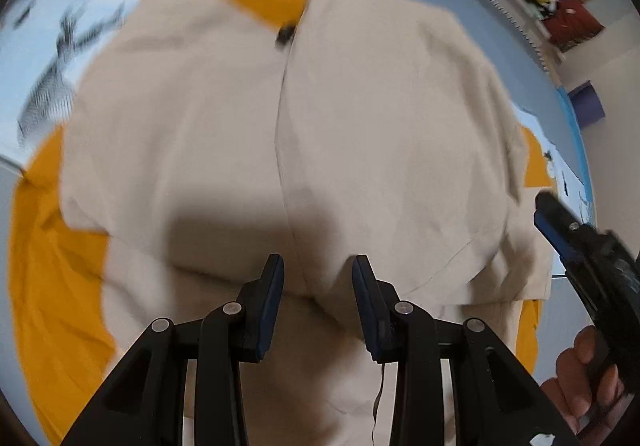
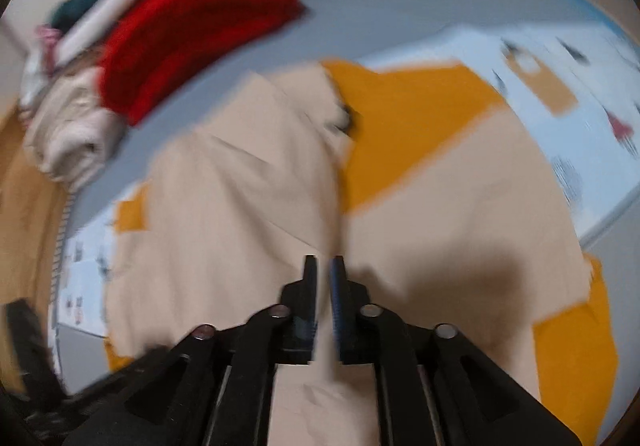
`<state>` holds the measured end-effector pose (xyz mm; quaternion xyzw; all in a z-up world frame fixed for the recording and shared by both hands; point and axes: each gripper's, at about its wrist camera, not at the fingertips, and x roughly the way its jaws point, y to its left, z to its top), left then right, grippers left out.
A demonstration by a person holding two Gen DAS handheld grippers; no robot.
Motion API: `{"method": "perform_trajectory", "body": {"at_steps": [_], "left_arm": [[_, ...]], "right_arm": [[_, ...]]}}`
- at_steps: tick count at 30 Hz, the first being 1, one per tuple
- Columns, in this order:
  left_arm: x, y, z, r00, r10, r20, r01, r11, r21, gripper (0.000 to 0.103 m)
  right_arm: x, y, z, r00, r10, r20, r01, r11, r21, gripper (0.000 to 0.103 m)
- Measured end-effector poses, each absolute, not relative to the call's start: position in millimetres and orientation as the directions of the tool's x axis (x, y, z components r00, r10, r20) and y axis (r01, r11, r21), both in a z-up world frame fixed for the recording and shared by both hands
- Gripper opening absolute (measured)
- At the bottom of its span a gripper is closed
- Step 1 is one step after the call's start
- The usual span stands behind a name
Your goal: Fold large clothes
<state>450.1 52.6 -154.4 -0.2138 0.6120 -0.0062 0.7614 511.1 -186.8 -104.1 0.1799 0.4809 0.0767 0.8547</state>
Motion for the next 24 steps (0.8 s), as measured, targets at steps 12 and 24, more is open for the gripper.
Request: {"method": "perform_trajectory", "body": {"at_steps": [12,24], "left_arm": [[445.2,61.5,-134.5,0.285,-0.229,-0.931,-0.252,0.919,-0.303,0.032],[418.7,66.7,-99.2,0.369,-0.207,-0.906,-0.238,0.921,-0.307,0.031]], "right_arm": [[511.7,-159.6,-126.7,0.408,0.295,-0.864,-0.032,0.951,0.309,0.041],[494.2,-148.2,-133.2,0.359,0.249,-0.899,-0.013,0.965,0.262,0.041]]}}
